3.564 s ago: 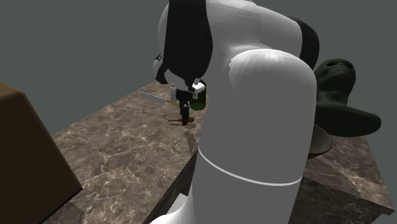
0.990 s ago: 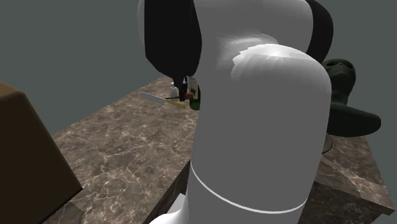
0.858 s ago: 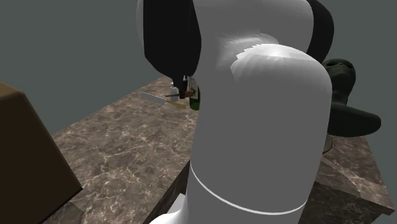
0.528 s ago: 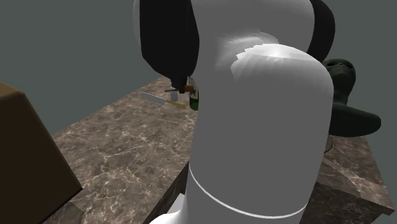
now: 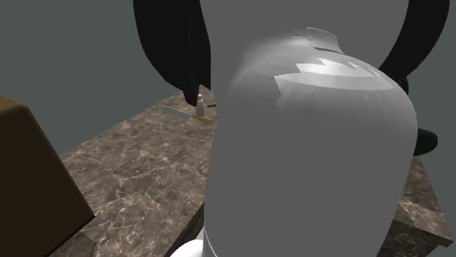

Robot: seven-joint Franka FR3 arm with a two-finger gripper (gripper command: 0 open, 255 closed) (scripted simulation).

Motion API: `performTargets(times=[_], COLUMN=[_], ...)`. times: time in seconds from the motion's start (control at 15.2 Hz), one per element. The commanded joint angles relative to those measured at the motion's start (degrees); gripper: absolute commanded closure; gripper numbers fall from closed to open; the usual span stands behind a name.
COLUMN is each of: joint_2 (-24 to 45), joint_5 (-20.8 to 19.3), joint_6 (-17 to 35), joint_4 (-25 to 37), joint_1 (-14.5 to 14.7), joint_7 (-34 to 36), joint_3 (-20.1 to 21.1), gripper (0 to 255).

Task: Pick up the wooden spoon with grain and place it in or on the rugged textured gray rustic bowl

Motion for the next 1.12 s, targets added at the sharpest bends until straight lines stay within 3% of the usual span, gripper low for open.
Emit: performTargets(times=[0.0,0.46,1.06], joint_2=[-2.80,-8.67,-11.40], joint_5=[1.44,3.63,3.18], joint_6=[0.23,0.27,-0.36], joint_4=[-2.81,-8.67,-11.38], joint_1=[-2.04,-7.46,-13.41], joint_7=[-3.51,-14.44,-27.18], joint_3=[-1.13,-6.04,-12.86], gripper=[255,255,255])
